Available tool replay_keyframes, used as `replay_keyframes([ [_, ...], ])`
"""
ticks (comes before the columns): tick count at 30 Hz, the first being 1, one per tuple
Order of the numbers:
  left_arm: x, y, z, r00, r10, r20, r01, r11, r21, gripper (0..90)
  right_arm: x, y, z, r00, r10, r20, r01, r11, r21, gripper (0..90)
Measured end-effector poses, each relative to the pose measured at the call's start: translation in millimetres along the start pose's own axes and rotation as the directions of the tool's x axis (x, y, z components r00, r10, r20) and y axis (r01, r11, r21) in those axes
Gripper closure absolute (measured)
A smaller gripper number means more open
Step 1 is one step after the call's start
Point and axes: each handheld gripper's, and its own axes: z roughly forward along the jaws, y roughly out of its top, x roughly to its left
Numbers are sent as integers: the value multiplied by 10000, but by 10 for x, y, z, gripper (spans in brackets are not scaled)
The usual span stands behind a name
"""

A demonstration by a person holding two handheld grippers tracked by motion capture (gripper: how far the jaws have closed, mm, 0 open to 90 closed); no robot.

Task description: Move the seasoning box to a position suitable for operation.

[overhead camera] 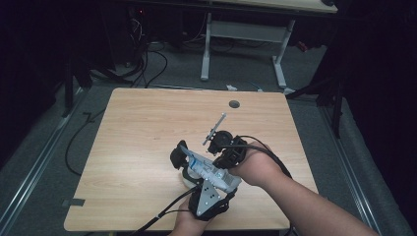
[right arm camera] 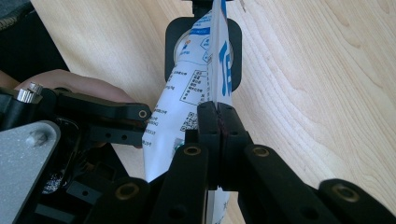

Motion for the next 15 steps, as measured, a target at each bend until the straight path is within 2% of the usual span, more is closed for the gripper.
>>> replay_keyframes([
  [2,3,0,0,10000,-7,-14,7,10000,5,553,7,2,4,9999,128,-38,-128,9999,7,900],
  [5,7,3,0,10000,-47,-26,47,10000,-16,553,-4,11,7,10000,-17,-23,17,10000,-30,900],
  [15,17,7,8,9999,-101,-13,101,9999,-55,553,-5,27,8,10000,19,27,-19,10000,2,900],
])
